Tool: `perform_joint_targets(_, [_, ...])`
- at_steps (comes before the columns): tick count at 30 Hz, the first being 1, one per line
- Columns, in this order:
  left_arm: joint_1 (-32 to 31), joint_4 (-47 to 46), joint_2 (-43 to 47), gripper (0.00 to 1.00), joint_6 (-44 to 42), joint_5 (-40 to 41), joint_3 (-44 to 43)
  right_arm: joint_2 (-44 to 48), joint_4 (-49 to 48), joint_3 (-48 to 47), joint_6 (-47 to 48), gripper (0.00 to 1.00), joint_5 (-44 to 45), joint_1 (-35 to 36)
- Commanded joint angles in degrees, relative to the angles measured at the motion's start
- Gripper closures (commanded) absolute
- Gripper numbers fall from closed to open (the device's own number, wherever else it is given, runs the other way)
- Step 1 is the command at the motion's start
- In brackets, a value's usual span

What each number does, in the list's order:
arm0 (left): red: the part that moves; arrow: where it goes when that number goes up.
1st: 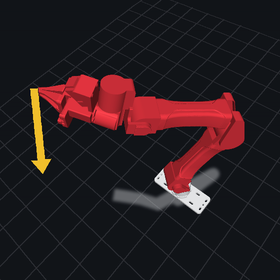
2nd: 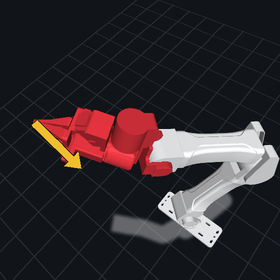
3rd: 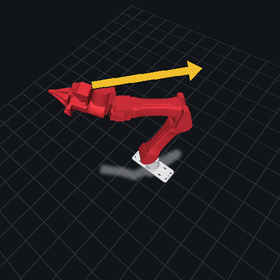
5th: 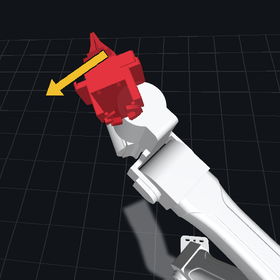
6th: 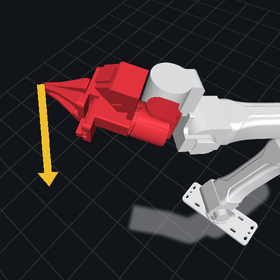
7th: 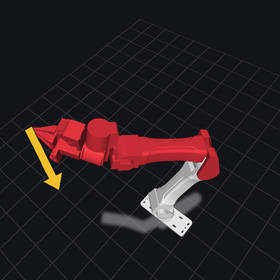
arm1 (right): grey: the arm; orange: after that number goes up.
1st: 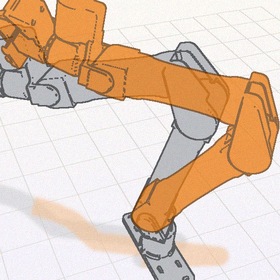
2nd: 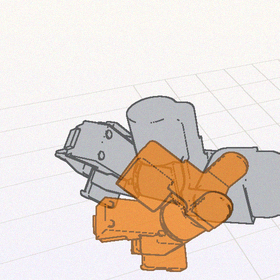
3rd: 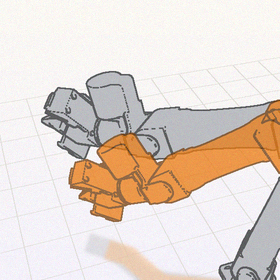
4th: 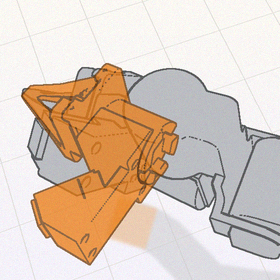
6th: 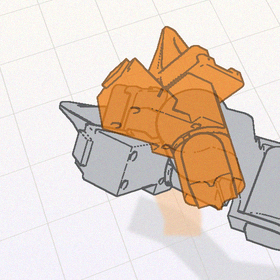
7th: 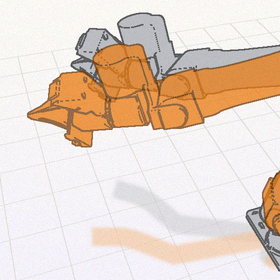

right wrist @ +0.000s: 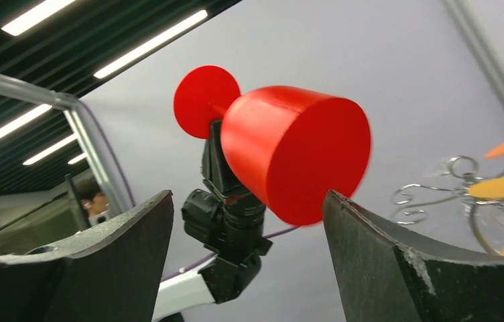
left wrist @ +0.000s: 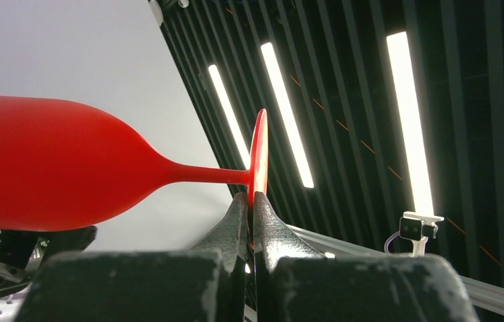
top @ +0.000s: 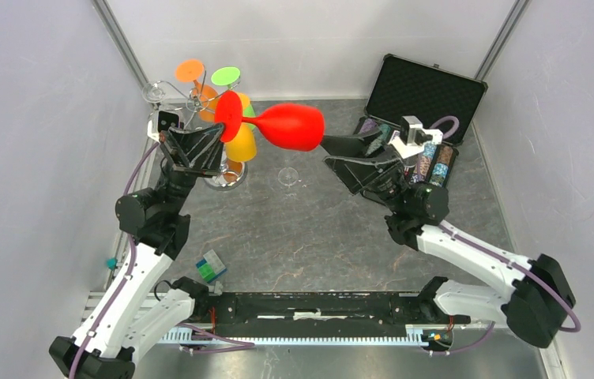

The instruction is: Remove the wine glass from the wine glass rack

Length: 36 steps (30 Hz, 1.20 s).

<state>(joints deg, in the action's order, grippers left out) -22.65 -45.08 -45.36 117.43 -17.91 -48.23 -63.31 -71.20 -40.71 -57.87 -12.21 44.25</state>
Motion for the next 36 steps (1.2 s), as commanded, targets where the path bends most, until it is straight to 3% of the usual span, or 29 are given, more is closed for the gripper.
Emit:
perform_joint_targets(1, [-0.34,-5.59,-0.22,0.98,8.34,1.16,1.31,-4.90,-6.27,-7.70,-4.30,0.17,-8.20,0.32])
perform_joint_targets(7, [-0.32,-6.39,-0.12,0.98,10.03,1.31,3.19,-9.07,-14.54,-10.43,-6.97,0.31,-11.83,0.28])
perform_joint_targets(11, [-0.34,-7.20,-0.73,0.96,11.01,0.50,3.90,-10.07,-19.86,-9.64,-7.63,0.55,-11.12,0.31])
perform_joint_targets(14, [-0.34,-8.48,-1.28,0.80,11.35,-0.59,3.84,-10.60,-28.56,-7.94,-9.91,0.76,-8.26,0.27])
perform_joint_targets(17, [-0.32,-11.04,-2.20,0.62,10.88,-2.10,3.67,-10.50,-29.42,-7.85,-9.97,0.99,-6.16,0.27])
perform_joint_targets(21, [-0.30,-13.28,-4.11,0.33,8.99,-6.13,2.52,-9.06,-25.77,-7.10,-6.18,1.00,-4.07,0.31])
perform_joint_targets(25, [-0.28,-12.78,-5.89,0.16,3.09,-11.76,1.25,-4.47,-16.25,-5.57,2.76,1.00,-1.73,0.31])
perform_joint_targets(29, [-0.14,-6.64,-6.52,0.08,-8.40,-17.49,0.52,3.82,6.18,-5.80,19.18,1.00,5.45,0.31])
perform_joint_targets(33, [-0.11,16.30,-5.52,0.03,-30.89,-22.72,-4.64,9.22,36.28,-11.43,32.70,1.00,21.62,0.26])
perform_joint_targets(36, [-0.08,40.20,-4.42,0.00,-51.67,-18.55,-10.85,8.73,55.26,-17.50,39.25,1.00,32.14,0.31])
